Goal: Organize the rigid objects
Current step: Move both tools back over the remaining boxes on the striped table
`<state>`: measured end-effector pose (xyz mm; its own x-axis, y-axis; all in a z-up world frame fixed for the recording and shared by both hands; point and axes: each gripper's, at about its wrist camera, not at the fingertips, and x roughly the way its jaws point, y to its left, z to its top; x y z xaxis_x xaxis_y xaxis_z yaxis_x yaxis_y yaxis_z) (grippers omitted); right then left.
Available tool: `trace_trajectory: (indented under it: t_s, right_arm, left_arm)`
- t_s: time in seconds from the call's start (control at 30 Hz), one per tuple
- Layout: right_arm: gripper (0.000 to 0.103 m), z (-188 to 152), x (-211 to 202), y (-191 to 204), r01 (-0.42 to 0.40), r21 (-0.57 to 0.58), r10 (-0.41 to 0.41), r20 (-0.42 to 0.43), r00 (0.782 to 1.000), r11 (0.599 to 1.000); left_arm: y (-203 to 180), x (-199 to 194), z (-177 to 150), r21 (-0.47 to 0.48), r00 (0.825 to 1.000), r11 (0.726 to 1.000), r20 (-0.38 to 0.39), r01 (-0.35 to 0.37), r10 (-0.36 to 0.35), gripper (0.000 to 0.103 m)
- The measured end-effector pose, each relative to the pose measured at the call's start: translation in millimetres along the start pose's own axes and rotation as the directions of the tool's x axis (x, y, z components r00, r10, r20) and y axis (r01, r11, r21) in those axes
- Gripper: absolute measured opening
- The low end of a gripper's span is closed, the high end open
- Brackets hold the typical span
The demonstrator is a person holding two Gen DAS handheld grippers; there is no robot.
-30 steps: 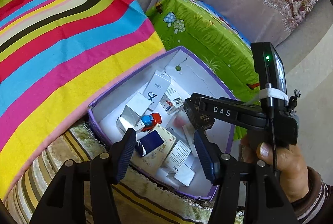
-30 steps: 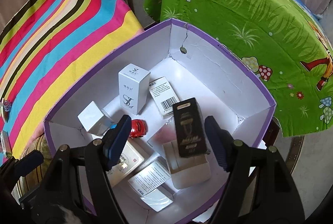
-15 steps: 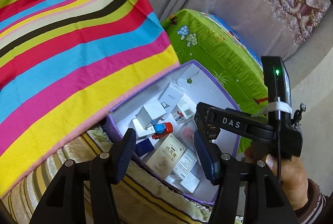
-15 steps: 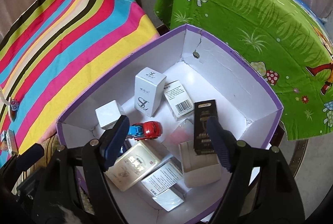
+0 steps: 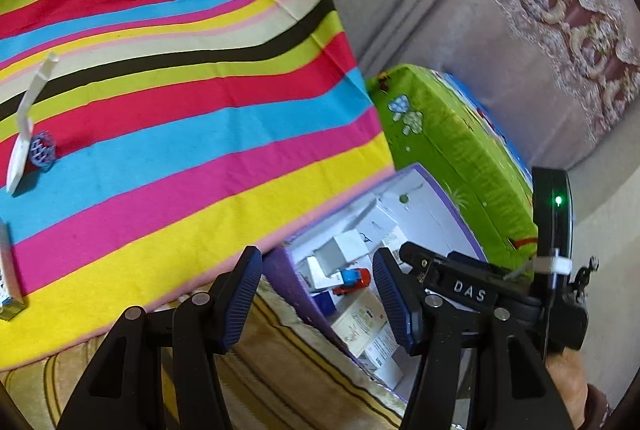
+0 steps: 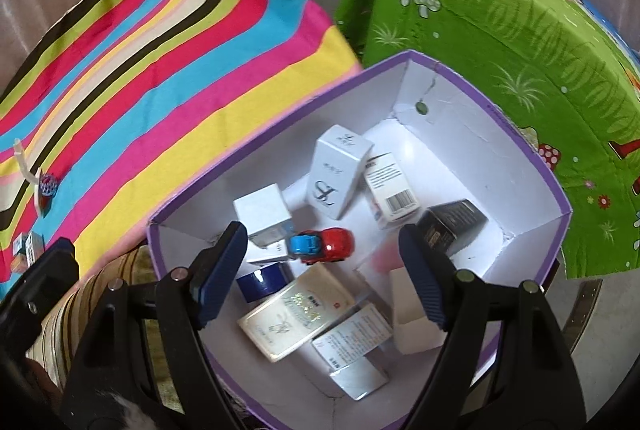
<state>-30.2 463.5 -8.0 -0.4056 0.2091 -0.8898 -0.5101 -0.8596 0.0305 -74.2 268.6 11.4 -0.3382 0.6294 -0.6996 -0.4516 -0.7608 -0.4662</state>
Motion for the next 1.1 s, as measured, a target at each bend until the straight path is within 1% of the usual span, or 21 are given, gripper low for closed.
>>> trace_trajectory:
  t_s: [0.17,0.33,0.47,0.6,0.77,1.1]
  right_arm:
    - [0.081,-3.2,1.7,14.5,-0.022,-0.03,0.022,-0.009,1.0,0.999]
    - [0.081,-5.7,-2.2,31.0,-0.016,-0.083,0.016,0.005,1.0,0.996]
    - [0.081,-5.0,-7.5,40.5,-0.035,-0.089,0.037,0.014,0.999,0.995]
    - [0.083,-7.0,-12.9,56.6,-0.062,-0.121,0.065,0.023,0.998,0.991]
    - [0.083,-9.9,-14.2,74.6,-0.087,-0.162,0.091,0.019,0.996,0.983]
    - [0.083,-16.1,-19.5,108.0,-0.124,-0.227,0.13,0.011,0.991,0.966]
  left_arm:
    - [10.3,-5.4,-0.2,-0.028,1.0,0.999,0.012,-0.015,0.016,0.059]
    - [20.5,-13.7,-1.6,-0.045,0.999,0.998,0.027,-0.033,0.034,0.059]
    - [31.8,-23.1,-2.0,-0.071,0.998,0.996,0.041,-0.052,0.055,0.059]
    - [40.6,-35.6,-2.0,-0.076,0.993,0.993,0.07,-0.087,0.092,0.059]
    - [55.4,-52.5,-3.0,-0.085,0.984,0.987,0.108,-0.134,0.143,0.059]
    - [93.4,-79.4,-7.6,-0.161,0.971,0.971,0.137,-0.175,0.197,0.059]
